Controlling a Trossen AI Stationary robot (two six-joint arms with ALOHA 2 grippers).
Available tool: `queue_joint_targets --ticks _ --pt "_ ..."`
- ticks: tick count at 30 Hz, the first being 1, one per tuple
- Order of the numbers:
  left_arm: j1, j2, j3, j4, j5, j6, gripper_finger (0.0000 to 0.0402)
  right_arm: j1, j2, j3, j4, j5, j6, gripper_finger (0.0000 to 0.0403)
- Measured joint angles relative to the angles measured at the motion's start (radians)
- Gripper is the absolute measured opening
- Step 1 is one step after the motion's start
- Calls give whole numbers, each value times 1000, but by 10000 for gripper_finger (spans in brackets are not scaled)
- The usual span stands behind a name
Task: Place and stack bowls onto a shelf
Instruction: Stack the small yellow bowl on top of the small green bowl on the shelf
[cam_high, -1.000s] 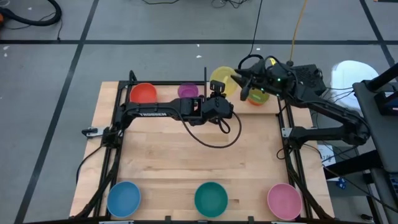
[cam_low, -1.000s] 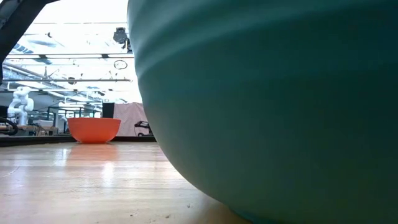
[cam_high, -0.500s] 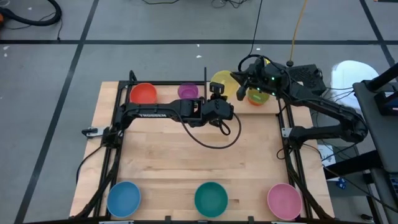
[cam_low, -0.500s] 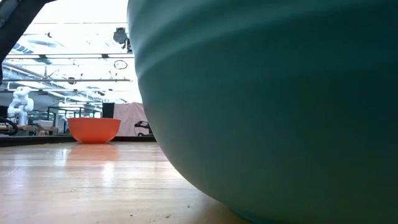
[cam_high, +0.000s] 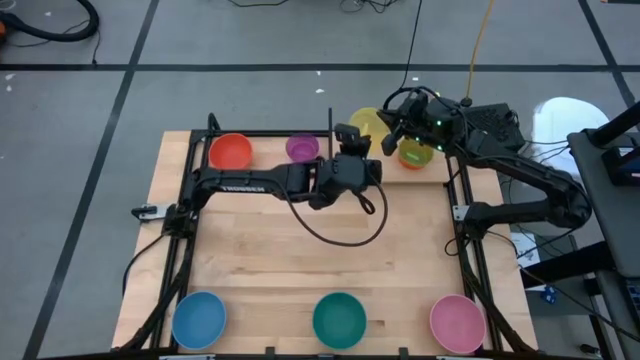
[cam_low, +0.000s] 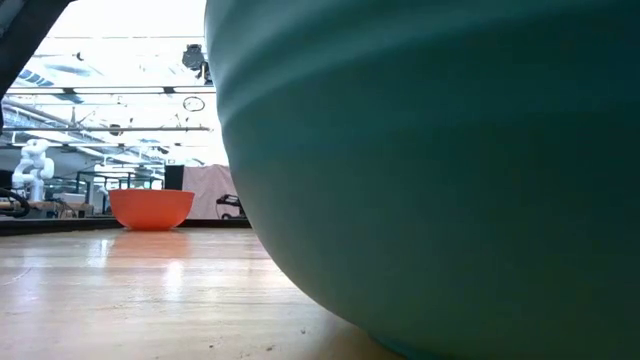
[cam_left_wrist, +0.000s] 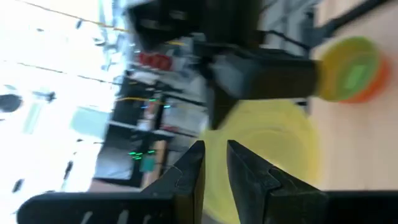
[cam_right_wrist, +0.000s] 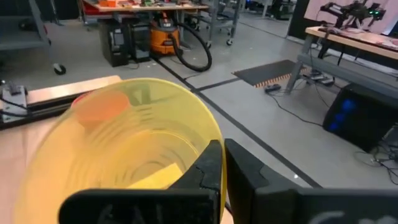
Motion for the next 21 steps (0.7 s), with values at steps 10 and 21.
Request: queue_joint_targets --ticks 10,21 --pt "7 0 0 189 -292 159 74 -74 -86 0 -215 128 52 0" --pt "37 -67 0 174 -391 77 74 -244 -135 0 -529 127 73 0"
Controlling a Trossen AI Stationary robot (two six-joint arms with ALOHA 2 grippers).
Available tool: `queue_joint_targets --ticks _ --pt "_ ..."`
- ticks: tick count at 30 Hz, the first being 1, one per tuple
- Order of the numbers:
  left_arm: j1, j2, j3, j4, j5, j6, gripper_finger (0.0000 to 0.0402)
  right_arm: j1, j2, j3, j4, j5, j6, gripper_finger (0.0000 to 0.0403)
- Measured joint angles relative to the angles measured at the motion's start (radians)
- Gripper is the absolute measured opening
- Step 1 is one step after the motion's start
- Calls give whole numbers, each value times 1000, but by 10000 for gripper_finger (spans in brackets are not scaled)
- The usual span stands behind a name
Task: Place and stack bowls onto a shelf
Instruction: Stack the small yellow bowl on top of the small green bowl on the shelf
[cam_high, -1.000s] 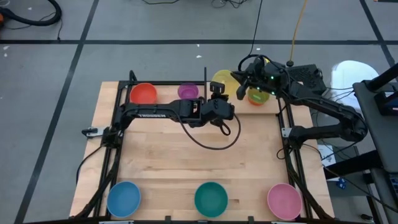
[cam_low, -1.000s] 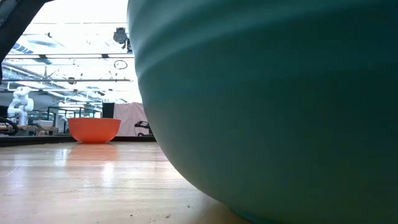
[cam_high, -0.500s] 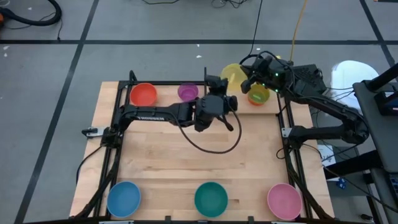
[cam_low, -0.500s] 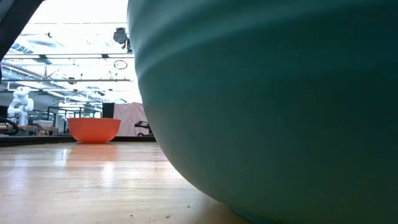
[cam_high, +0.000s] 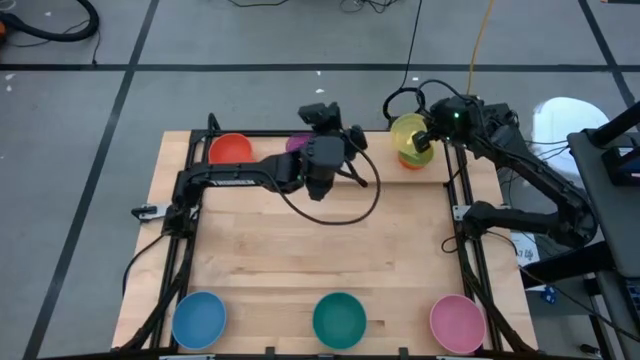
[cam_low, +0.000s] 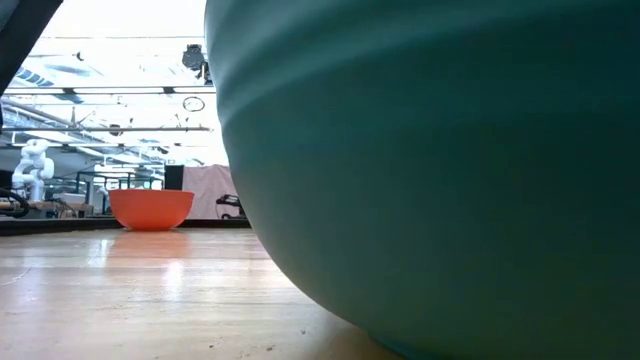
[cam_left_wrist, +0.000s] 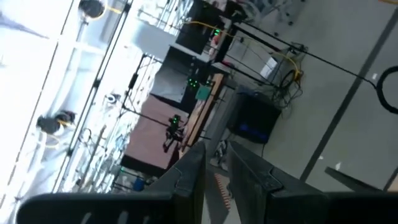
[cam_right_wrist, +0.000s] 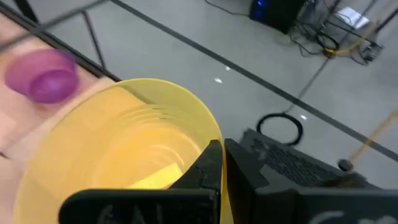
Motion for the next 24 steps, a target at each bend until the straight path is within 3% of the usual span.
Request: queue_joint_targets --ticks 7,24 --pt "21 -77 -1 -63 -25 -91 74 -103 0 -78 30 -109 8 0" --pt "47 -262 -1 -367 -21 -424 74 -222 0 -376 373 -165 -32 0"
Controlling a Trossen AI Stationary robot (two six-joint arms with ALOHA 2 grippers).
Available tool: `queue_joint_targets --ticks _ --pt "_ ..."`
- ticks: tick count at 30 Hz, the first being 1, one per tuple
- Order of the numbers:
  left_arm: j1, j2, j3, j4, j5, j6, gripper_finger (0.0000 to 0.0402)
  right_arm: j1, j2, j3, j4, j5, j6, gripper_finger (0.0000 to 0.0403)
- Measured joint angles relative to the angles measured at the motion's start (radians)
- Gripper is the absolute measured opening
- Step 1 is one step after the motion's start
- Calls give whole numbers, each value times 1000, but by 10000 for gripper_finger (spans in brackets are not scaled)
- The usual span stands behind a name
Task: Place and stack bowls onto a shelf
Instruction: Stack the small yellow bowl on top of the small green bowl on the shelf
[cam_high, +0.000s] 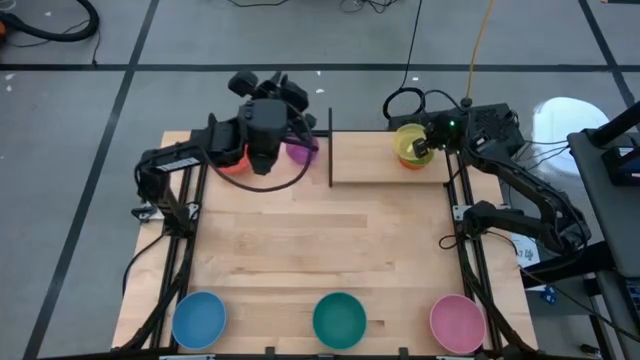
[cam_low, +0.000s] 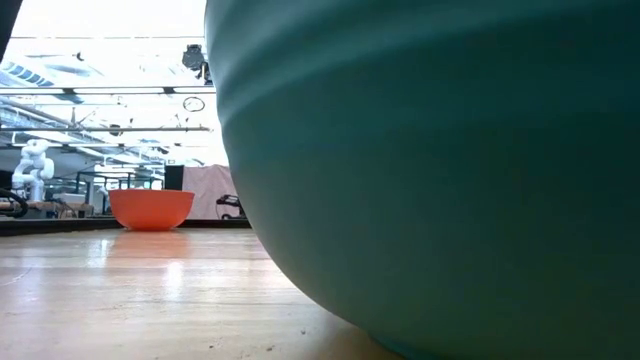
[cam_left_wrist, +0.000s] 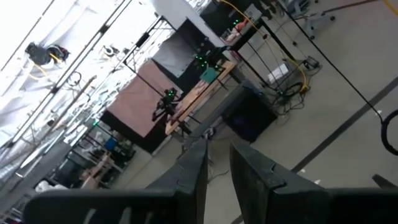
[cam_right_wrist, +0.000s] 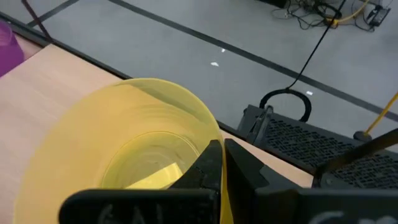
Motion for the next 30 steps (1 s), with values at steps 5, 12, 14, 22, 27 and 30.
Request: queue_joint_targets --ticks 5,12,14,22,27,30 --pt "-1 -2 0 -23 0 -27 74 0 3 -2 3 4 -14 0" --pt "-4 -2 0 -99 28 -91 74 11 3 -2 1 43 12 0" --pt "-4 -1 0 -120 34 -123 74 18 3 -2 1 60 13 0" --pt "-4 -1 0 -179 41 -175 74 47 34 -16 -11 140 -66 0" --pt "-4 -1 0 -209 52 -214 74 56 36 -43 1 157 -114 3" --pt "-4 -1 0 -208 51 -207 74 56 36 -43 5 157 -112 10"
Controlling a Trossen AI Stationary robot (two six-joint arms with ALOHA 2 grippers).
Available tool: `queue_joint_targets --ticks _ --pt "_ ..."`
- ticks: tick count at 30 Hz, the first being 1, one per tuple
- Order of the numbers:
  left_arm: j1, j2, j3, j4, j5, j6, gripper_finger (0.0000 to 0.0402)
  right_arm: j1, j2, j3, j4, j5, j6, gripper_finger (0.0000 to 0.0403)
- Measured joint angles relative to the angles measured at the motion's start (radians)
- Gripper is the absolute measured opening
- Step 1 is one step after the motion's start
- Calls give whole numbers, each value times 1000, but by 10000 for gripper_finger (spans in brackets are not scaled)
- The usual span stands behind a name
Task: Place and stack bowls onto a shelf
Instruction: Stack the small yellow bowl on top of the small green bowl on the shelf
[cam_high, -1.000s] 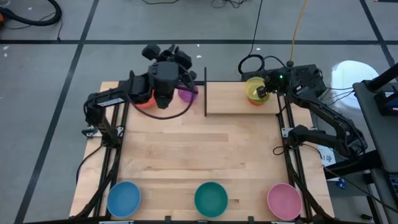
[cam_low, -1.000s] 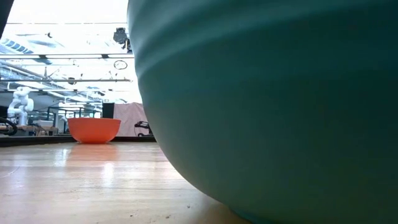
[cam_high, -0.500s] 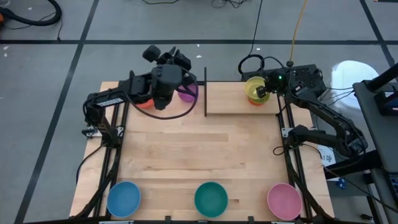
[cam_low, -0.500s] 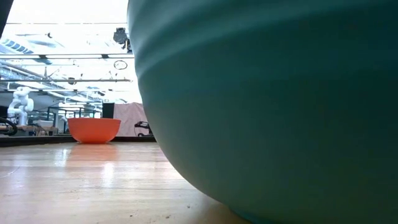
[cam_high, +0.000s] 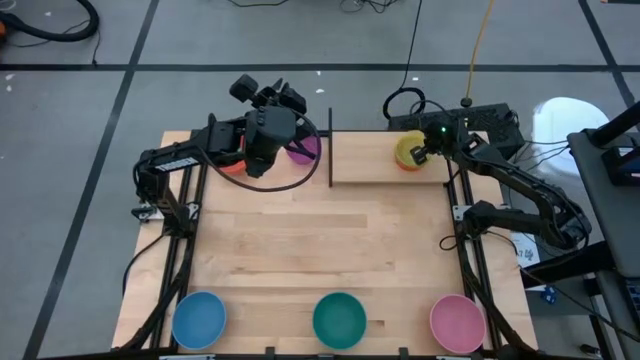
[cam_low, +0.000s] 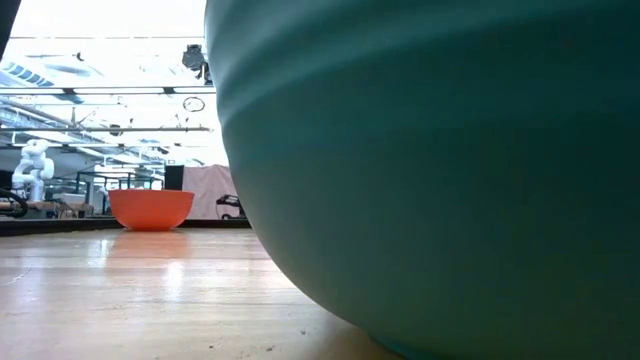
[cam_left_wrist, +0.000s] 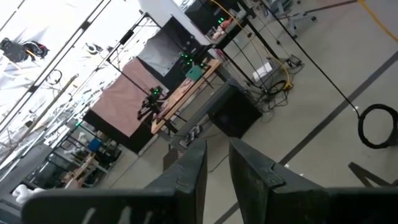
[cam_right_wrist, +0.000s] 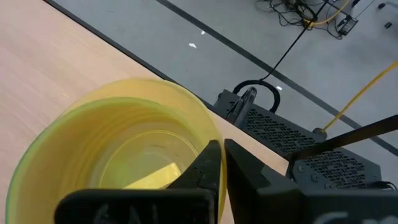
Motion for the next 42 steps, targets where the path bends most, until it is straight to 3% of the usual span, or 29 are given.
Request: queue_joint_targets --ticks 7,16,23,25,28,31,34,42 --pt "0 0 0 1 0 1 74 0 0 0 70 0 28 43" --pt "0 0 0 0 0 5 74 0 -1 0 115 -2 52 120" --pt "0 0 0 0 0 5 74 0 -27 -1 254 -236 49 152" --pt "0 0 0 0 0 4 74 0 -26 -1 306 -222 51 145" --pt "0 0 0 0 0 4 74 -1 -26 -1 351 -120 49 120" --pt "0 0 0 0 0 4 74 -2 -26 0 343 -38 48 75" --pt "0 0 0 0 0 4 74 -2 -26 -4 337 -24 46 17" --pt "0 0 0 0 0 4 74 -10 -15 -91 351 56 -7 2"
